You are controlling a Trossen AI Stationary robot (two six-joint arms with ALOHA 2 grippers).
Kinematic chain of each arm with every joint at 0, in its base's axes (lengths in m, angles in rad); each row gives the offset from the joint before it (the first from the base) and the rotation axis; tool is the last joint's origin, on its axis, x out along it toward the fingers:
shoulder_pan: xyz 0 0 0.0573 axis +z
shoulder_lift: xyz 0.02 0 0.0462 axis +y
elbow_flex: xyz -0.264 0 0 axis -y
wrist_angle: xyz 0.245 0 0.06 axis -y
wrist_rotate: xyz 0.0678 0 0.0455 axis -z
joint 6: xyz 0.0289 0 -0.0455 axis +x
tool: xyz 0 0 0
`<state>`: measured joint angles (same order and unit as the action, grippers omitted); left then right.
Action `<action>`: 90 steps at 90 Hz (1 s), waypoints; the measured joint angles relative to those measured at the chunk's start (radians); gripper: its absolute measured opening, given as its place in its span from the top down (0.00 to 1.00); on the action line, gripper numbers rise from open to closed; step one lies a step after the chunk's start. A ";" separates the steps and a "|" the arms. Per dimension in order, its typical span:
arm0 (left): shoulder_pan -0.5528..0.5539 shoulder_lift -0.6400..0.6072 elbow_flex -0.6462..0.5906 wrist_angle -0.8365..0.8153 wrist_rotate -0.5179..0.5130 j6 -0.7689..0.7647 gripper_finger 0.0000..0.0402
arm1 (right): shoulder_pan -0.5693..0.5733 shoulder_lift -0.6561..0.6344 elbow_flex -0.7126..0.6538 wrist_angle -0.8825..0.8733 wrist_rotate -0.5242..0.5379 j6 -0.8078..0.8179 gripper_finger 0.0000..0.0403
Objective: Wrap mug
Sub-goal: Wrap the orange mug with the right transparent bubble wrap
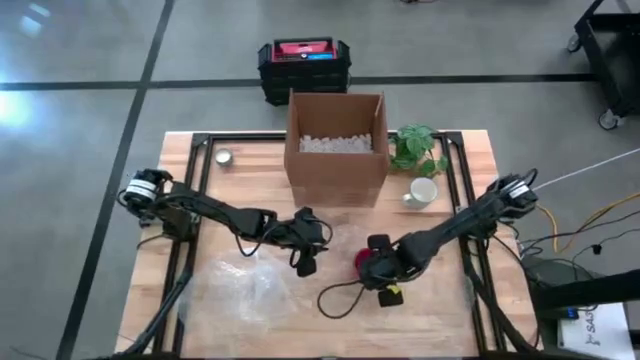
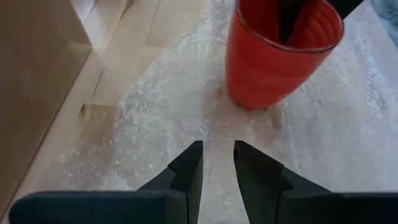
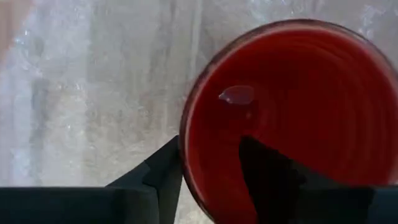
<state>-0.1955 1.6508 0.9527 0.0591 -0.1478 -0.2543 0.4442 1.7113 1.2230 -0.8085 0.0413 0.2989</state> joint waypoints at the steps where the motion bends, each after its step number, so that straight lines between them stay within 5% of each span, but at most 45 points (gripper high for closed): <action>1: 0.000 0.000 0.000 0.001 0.000 0.000 0.81 | 0.000 0.002 0.000 0.000 0.000 -0.003 0.72; 20: 0.000 0.000 0.000 0.003 0.000 0.001 0.81 | 0.000 0.000 0.004 -0.031 0.005 -0.011 0.97; 53: 0.000 0.000 0.000 0.003 0.000 0.002 0.82 | 0.019 -0.048 0.124 -0.117 -0.048 0.039 0.99; 90: 0.000 0.000 0.000 0.003 0.000 0.002 0.81 | 0.043 0.019 0.081 -0.088 -0.076 0.085 0.99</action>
<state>-0.1955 1.6508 0.9527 0.0622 -0.1474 -0.2523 0.4877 1.7302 1.3043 -0.8970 -0.0350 0.3843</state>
